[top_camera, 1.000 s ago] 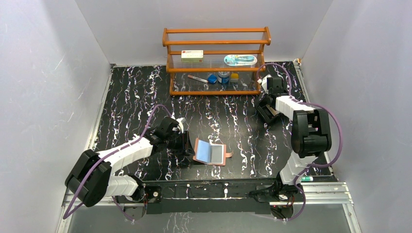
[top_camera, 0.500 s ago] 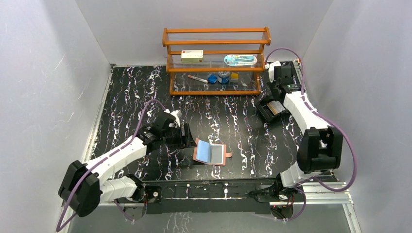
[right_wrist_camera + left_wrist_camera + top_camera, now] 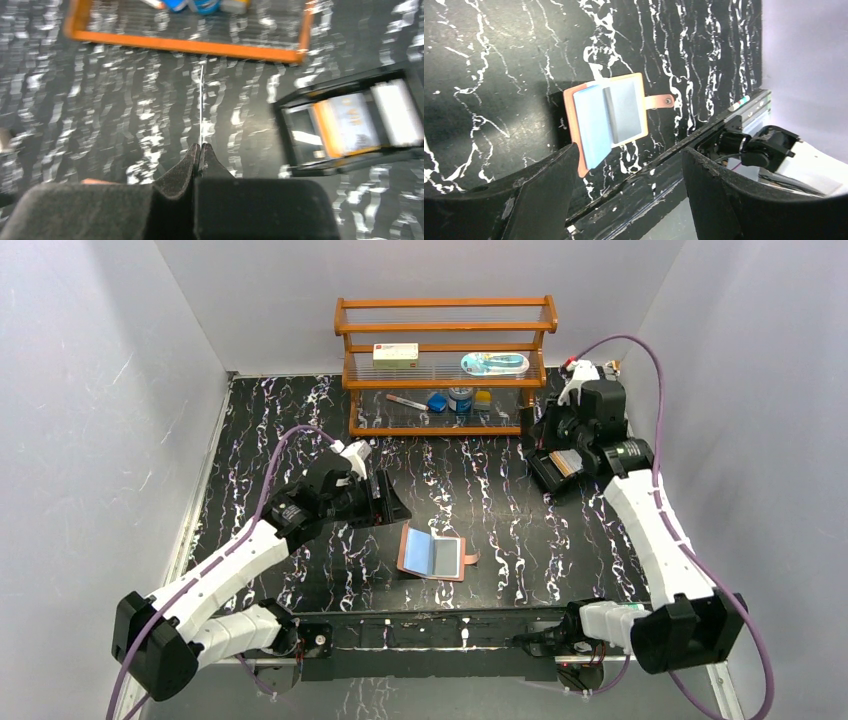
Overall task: Put the credit cards into the card holder
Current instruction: Pick up the credit card from the storage box, then insert the credit card into the card holder.
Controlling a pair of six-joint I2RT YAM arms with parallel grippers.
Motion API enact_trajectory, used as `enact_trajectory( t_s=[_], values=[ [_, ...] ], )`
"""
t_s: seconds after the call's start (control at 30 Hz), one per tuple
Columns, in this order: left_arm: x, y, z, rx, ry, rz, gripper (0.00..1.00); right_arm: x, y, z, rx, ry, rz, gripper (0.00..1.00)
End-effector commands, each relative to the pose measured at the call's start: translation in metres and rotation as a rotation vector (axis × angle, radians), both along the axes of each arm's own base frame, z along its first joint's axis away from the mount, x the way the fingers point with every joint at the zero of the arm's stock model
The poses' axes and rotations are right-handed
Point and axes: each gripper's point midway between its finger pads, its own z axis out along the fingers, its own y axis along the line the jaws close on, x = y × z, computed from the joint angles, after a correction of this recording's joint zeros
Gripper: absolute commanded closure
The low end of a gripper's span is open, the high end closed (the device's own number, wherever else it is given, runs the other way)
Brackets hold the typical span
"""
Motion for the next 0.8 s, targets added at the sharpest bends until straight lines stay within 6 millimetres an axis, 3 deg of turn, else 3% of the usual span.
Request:
enact_trajectory(
  t_s=[0.0,0.07,0.1,0.2,0.3,0.53,0.77],
  values=[
    [-0.005,-0.015,0.037,-0.125,-0.037,-0.044,0.27,-0.034,0.060,0.013,0.338,0.036,0.136,1.00],
    [-0.006,-0.020,0.045,-0.176,-0.040,-0.050,0.27,-0.049,0.079,0.017,0.465,0.050,0.189,1.00],
    [-0.006,-0.025,0.059,-0.270,-0.038,-0.017,0.29,-0.071,0.103,0.017,0.621,0.059,0.275,1.00],
    [-0.009,-0.032,0.081,-0.396,-0.070,-0.027,0.29,-0.091,0.120,0.017,0.756,0.079,0.335,1.00],
    [-0.010,-0.038,0.093,-0.443,-0.078,-0.047,0.29,-0.110,0.126,0.025,0.894,0.082,0.363,1.00],
    [-0.009,-0.049,0.092,-0.495,-0.038,-0.074,0.29,-0.136,0.122,0.057,1.083,-0.009,0.416,1.00],
    [-0.011,-0.066,0.123,-0.632,-0.082,-0.175,0.27,-0.152,0.134,0.055,1.107,0.077,0.503,1.00]
  ],
)
